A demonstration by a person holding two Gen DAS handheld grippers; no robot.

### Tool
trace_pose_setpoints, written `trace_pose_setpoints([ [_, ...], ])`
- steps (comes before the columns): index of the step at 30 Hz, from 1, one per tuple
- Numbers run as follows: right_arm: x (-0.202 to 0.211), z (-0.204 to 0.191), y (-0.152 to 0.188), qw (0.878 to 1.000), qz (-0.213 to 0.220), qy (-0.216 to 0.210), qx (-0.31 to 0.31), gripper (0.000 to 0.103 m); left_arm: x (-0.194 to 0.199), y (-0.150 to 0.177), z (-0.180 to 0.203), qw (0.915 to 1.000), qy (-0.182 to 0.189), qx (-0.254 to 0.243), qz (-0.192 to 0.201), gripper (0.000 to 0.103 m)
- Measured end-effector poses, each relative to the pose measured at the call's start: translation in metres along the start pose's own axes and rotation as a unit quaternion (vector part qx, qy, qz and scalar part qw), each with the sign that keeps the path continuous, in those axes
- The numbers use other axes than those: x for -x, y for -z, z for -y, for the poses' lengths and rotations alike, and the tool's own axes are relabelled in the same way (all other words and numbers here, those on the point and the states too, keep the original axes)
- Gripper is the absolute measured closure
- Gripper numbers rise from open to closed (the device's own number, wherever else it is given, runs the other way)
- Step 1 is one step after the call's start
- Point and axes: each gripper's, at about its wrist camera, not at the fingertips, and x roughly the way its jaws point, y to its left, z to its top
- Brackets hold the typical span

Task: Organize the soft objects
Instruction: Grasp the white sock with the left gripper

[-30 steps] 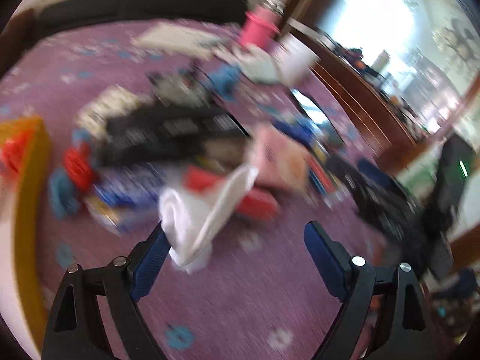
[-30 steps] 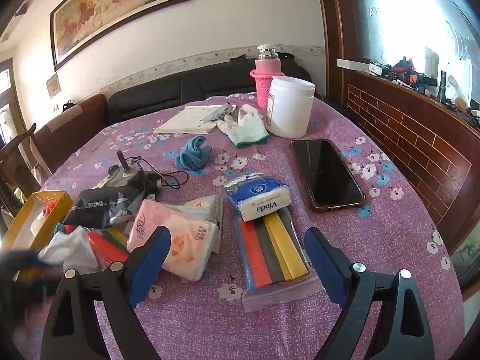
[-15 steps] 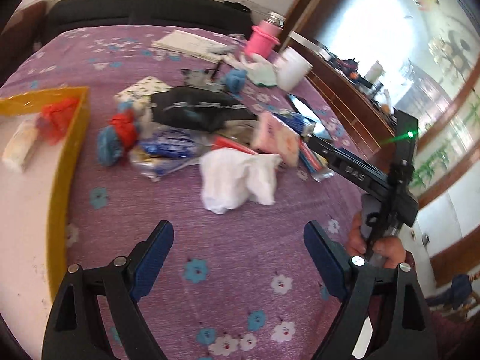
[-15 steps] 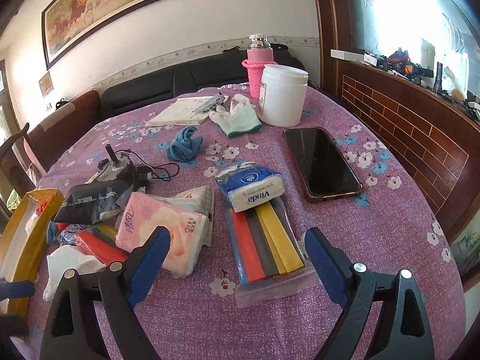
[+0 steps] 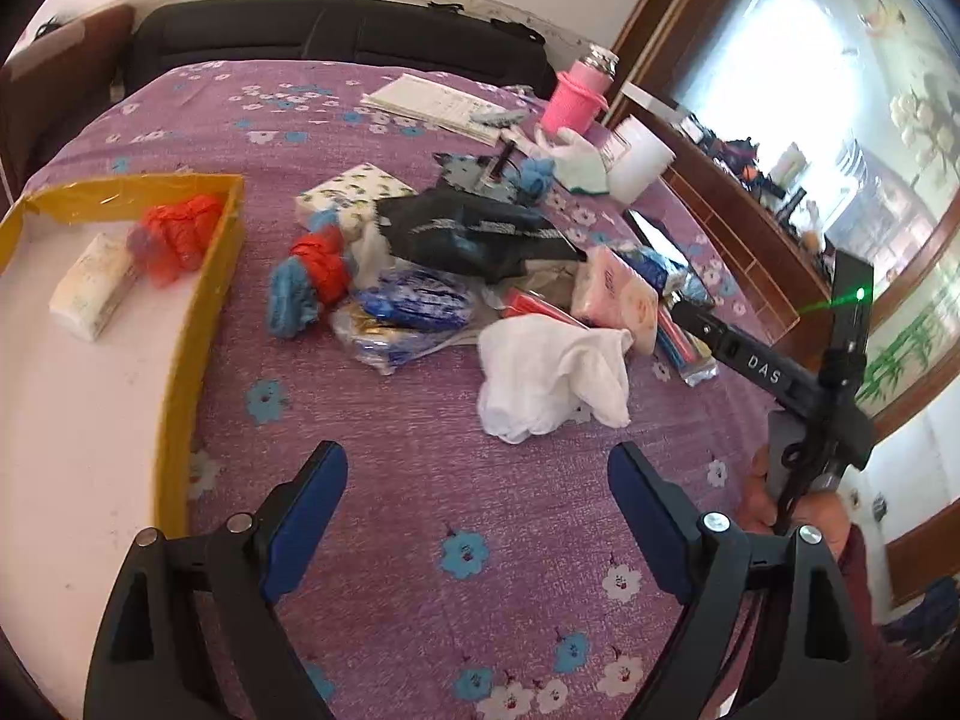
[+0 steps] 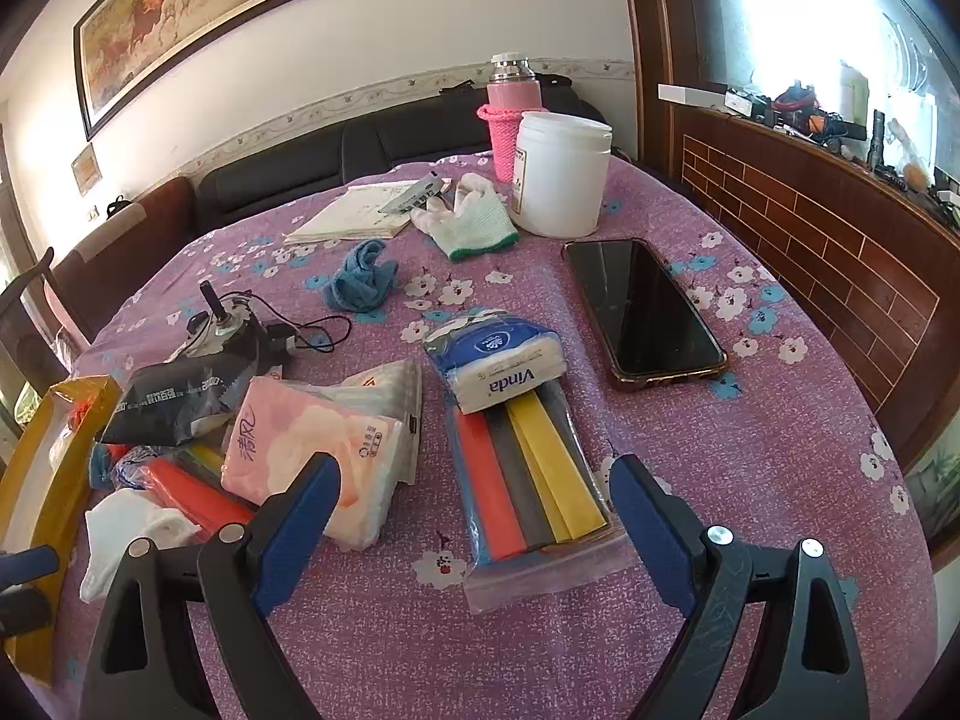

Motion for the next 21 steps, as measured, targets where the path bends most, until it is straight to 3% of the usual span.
trace_pose_setpoints([
  [5,0.000,0.000,0.000,1.000,0.000,0.002,0.000,0.010,-0.019,-0.014,0.027,0.9985,-0.010,-0.051,0.018,0.015],
  [9,0.003,0.006,-0.002,1.000,0.011,0.011,-0.014,0.010,-0.041,-0.021,0.057,0.9903,-0.050,-0.125,0.033,0.016],
  [10,0.004,0.008,-0.002,1.000,0.013,0.013,-0.018,0.010,-0.051,-0.021,0.062,0.9881,-0.060,-0.139,0.027,0.028],
  [11,0.005,0.011,-0.003,0.999,0.017,0.017,-0.024,0.010,-0.058,-0.020,0.064,0.9871,-0.065,-0.145,0.019,0.060],
  [13,0.009,0.020,-0.004,0.998,0.028,0.024,-0.043,0.010,-0.073,-0.019,0.062,0.9875,-0.070,-0.141,-0.009,0.093],
  [16,0.015,0.039,-0.006,0.995,0.040,0.030,-0.085,0.010,-0.066,-0.018,0.052,0.9929,-0.049,-0.108,0.003,0.094],
  [21,0.011,0.081,-0.003,0.983,0.032,0.045,-0.176,0.010,-0.017,-0.013,0.043,0.9959,-0.013,-0.075,0.050,0.094],
])
